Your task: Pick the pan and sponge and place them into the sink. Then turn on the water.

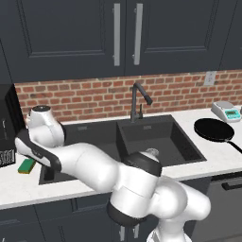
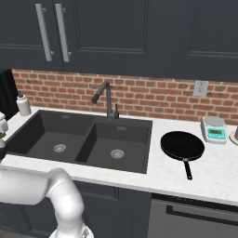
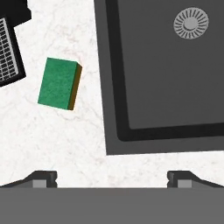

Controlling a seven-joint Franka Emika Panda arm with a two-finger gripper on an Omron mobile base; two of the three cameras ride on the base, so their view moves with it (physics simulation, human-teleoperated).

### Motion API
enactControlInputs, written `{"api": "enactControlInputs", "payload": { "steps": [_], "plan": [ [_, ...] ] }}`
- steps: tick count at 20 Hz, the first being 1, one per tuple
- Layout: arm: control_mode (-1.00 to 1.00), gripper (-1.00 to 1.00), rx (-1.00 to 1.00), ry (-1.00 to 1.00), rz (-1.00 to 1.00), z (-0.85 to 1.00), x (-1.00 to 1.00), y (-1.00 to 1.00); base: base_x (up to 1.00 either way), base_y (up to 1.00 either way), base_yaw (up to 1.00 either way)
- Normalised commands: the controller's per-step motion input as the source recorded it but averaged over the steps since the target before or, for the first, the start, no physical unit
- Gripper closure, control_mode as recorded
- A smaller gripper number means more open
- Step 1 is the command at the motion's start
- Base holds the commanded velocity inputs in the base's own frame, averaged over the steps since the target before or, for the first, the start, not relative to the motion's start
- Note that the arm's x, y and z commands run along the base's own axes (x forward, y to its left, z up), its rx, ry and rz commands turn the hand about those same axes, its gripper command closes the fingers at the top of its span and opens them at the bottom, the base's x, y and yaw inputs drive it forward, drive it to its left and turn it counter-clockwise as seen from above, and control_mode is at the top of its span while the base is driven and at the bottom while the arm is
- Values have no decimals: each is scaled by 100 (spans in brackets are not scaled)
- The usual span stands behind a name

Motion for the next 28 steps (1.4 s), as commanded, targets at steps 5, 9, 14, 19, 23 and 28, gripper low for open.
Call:
{"api": "enactControlInputs", "payload": {
  "steps": [5, 9, 14, 19, 23, 28],
  "plan": [
    [-100, -100, 0, 0, 0, -24, 2, 38, 0, 0, 0],
    [-100, -100, 0, 0, 0, -15, 16, 28, 0, 0, 0],
    [-100, -100, 0, 0, 0, -2, 22, 14, 0, 0, 0],
    [-100, -100, 0, 0, 0, -7, 23, 13, 0, 0, 0],
    [-100, -100, 0, 3, 0, -19, 16, 8, 0, 0, 0],
    [-100, -100, 0, 1, 0, -26, 3, 8, 0, 0, 0]
  ]
}}
